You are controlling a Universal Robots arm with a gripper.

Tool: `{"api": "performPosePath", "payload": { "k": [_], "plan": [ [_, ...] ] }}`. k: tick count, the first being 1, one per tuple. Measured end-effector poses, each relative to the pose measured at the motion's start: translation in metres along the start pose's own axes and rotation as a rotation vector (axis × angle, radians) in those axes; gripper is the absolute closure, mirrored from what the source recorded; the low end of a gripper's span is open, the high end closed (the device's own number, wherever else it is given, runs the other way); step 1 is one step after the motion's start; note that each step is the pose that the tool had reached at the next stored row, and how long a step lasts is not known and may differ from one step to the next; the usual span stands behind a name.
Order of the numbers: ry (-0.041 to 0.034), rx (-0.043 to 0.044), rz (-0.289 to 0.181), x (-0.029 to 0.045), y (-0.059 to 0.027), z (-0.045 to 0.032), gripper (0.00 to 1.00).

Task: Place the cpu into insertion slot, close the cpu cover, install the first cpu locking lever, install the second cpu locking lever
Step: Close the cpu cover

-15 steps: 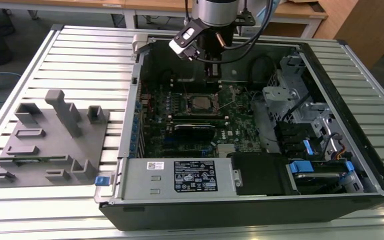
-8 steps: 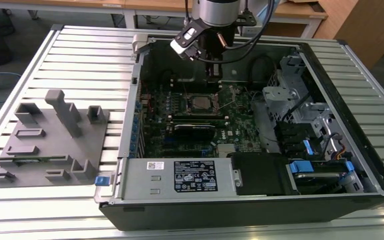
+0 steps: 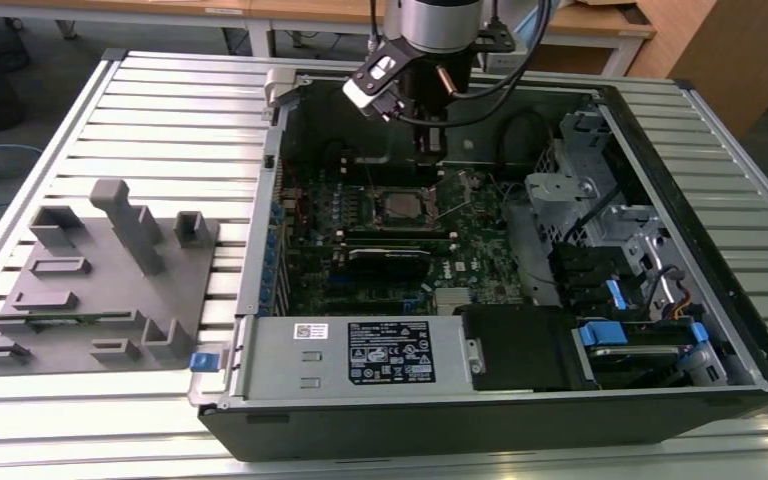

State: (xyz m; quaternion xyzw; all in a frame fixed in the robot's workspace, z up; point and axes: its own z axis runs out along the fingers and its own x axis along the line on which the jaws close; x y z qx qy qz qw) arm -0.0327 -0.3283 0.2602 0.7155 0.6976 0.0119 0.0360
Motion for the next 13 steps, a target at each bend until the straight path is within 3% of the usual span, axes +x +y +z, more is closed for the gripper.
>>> {"api": "performPosePath", "payload": {
  "k": [13],
  "plan": [
    [0.0,0.0,0.0,0.0002,0.0058,0.0004,0.89]
  ]
}}
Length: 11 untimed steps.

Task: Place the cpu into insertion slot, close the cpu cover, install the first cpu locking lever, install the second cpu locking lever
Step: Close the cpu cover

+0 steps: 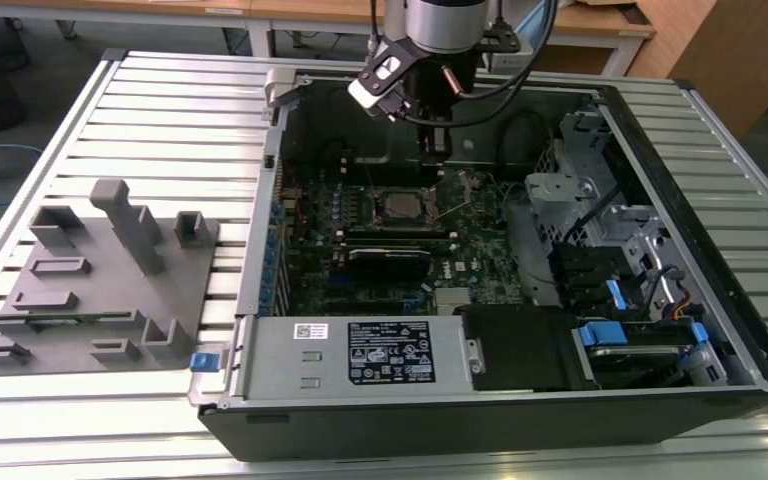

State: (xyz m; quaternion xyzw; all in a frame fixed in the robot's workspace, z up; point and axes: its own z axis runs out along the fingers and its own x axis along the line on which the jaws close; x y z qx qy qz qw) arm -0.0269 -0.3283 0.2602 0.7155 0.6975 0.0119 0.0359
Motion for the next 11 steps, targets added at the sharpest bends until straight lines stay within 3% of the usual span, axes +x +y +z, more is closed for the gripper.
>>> {"api": "performPosePath", "payload": {
  "k": [11],
  "plan": [
    [-0.0001,0.0001,0.0,0.0,0.0012,0.0,0.89]
  ]
}}
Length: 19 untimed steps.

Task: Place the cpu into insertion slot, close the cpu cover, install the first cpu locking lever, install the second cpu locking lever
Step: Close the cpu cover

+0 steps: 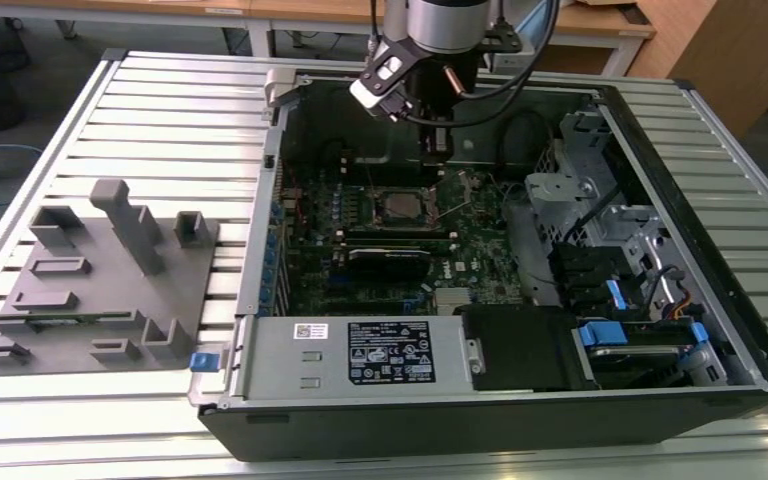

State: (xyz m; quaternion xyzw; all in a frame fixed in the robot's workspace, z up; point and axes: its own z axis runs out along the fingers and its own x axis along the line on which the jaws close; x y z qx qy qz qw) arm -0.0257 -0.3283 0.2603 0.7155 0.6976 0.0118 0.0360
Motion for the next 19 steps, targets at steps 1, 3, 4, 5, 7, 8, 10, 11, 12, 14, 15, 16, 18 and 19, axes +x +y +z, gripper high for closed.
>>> {"api": "performPosePath", "payload": {
  "k": [1,3,4,5,7,8,10,11,12,14,15,16,18,19],
  "plan": [
    [0.0001,0.0,0.0,0.0,0.0005,0.0001,0.89],
    [0.0001,0.0,0.0,0.0001,0.0021,0.0002,0.89],
    [0.0,0.0,0.0,0.0001,0.0029,0.0002,0.89],
    [0.0,0.0,0.0,0.0001,0.0039,0.0003,0.89],
    [0.0,0.0,0.0,0.0002,0.0062,0.0004,0.89],
    [0.0,0.0,0.0,0.0002,0.0075,0.0005,0.89],
    [0.0,0.0,0.0,0.0003,0.0103,0.0007,0.89],
    [0.0001,0.0,0.0,0.0003,0.0118,0.0008,0.89],
    [0.0001,0.0,0.0,0.0004,0.0133,0.0009,0.89],
    [0.0,0.0,0.0,0.0004,0.0161,0.0011,0.89],
    [0.0001,0.0,0.0,0.0005,0.0174,0.0012,0.89],
    [0.0001,-0.0001,0.0,0.0005,0.0188,0.0013,0.89],
    [0.0,0.0,0.0,0.0006,0.0217,0.0015,0.89],
    [0.0,0.0,0.0,0.0006,0.0231,0.0016,0.89]
  ]
}}
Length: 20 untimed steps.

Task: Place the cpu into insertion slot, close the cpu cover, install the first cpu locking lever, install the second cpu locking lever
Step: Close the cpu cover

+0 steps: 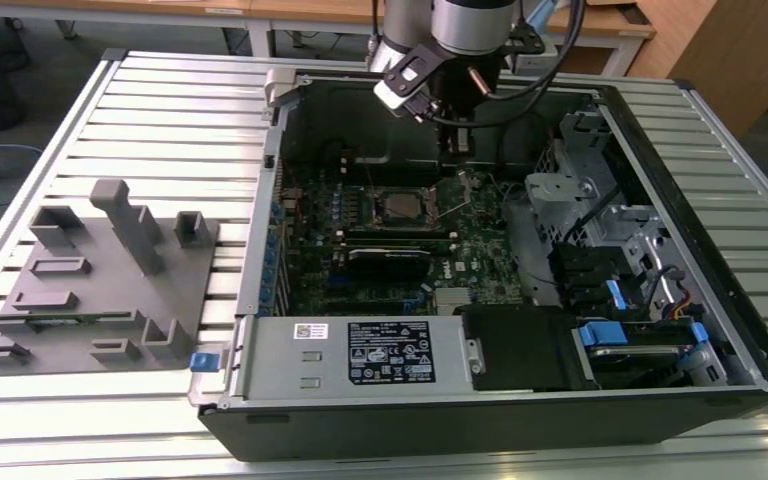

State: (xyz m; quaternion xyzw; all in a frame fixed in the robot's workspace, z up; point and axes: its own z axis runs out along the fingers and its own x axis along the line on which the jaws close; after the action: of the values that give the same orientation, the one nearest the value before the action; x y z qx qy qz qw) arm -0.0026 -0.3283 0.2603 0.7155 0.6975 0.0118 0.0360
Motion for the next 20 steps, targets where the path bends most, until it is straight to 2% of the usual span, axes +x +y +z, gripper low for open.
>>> {"api": "performPosePath", "payload": {
  "k": [20],
  "plan": [
    [0.0001,0.0,0.0,0.0008,0.0306,0.0021,0.89]
  ]
}}
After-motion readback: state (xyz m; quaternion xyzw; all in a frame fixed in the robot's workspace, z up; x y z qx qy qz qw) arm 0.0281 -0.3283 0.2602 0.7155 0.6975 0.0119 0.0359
